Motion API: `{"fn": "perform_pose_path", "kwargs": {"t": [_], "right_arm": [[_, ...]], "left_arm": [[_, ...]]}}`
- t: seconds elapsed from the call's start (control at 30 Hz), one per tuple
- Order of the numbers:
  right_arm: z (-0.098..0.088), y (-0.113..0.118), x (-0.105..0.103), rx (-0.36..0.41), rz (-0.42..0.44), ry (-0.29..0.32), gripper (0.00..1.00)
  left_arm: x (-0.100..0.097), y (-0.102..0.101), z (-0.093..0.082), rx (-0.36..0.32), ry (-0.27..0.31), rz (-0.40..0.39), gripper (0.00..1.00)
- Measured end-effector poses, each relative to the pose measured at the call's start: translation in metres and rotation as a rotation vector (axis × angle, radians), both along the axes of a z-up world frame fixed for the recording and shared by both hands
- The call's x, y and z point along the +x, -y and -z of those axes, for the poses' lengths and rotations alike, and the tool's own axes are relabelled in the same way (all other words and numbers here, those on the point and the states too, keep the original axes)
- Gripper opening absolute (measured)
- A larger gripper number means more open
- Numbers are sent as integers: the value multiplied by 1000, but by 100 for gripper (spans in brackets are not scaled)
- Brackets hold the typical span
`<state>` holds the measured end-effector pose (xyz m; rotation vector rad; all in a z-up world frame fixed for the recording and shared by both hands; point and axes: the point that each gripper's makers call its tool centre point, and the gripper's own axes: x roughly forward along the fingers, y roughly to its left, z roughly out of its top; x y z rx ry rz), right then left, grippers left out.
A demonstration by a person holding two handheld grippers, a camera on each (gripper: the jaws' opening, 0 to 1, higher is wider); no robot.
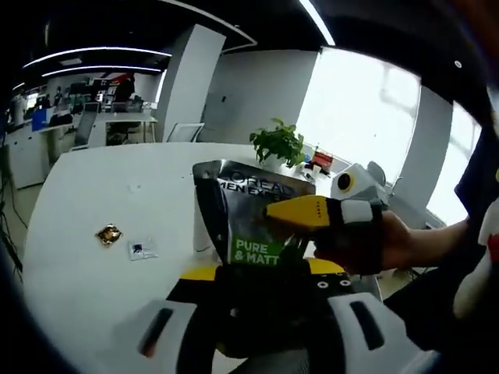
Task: Arrange the skincare products in the storage area until every visible bottle or jar stands upright without overlapping.
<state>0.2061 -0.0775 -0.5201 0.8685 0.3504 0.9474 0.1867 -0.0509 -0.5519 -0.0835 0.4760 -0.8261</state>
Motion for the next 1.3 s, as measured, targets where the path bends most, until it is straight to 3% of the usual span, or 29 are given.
{"fn": "perform_pose_path", "kwargs": {"t": [0.07,0.27,0.37,0.5,0.6,0.7,0.77,0.87,0.97,1.0,1.03,1.07,1.1,1.2,1.27,1.3], "right_arm": [[-3,2,-1,5,-12,7,3],[-11,21,4,63,-18,-2,2],[-22,25,-1,92,-67,23,2],[-41,28,-13,168,-172,45,2],[-57,30,-21,215,-232,72,2],[-65,30,-22,218,-266,88,2],[-68,31,-21,236,-275,85,2],[-72,32,-19,250,-272,78,2],[-68,33,-15,225,-255,72,2],[-66,35,-13,211,-245,66,2],[-65,36,-12,202,-240,66,1],[-62,37,-11,186,-230,58,1],[-58,37,-7,160,-213,66,1],[-58,35,-3,149,-195,70,2],[-61,36,5,137,-134,128,3],[-63,35,6,171,-123,120,3]], "left_arm": [[1,-3,-3,-9,3,-2,53],[6,-19,-19,-60,15,-21,49],[10,-24,-25,-79,26,-18,52],[6,-16,-41,-166,9,65,52],[2,-8,-46,-191,2,143,52],[-3,1,-55,-237,-10,202,47],[-8,7,-62,-294,-38,242,40],[-10,11,-66,-323,-43,263,29],[-7,9,-65,-317,-42,231,26],[-5,5,-65,-325,-41,211,22],[-5,3,-66,-333,-36,197,11],[-9,5,-73,-399,-55,205,7],[-11,6,-72,-413,-90,197,7],[-6,4,-70,-413,-63,134,5],[-5,4,-73,-483,-105,93,5],[-3,2,-76,-528,-107,72,5]]}}
